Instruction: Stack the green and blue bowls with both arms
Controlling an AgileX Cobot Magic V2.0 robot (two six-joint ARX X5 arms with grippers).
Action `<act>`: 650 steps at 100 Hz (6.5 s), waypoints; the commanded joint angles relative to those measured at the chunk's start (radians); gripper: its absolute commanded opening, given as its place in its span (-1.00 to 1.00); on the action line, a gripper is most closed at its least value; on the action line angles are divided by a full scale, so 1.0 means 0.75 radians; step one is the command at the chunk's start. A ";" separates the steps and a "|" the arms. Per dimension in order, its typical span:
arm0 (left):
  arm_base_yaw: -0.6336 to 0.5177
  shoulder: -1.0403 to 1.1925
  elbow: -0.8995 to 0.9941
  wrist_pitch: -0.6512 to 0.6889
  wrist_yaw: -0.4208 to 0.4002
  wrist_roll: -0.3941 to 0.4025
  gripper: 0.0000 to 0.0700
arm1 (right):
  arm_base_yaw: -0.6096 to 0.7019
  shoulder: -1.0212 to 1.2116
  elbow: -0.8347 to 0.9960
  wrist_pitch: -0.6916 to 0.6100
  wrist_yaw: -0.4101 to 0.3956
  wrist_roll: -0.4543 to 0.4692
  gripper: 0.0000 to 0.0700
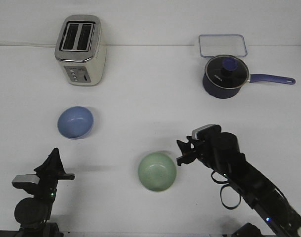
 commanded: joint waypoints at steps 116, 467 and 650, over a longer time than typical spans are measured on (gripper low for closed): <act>0.066 1.429 1.075 -0.679 -0.022 -0.002 0.89 | -0.001 -0.838 -0.427 -0.088 0.358 -0.102 -0.21; -0.439 1.025 1.107 -0.673 -0.228 0.314 -0.97 | 0.002 -0.877 -0.427 -0.087 0.395 -0.102 -1.00; 0.045 -0.002 0.073 -0.058 -0.025 0.445 -0.96 | 0.002 -1.240 -0.554 0.004 0.499 -0.086 -1.00</act>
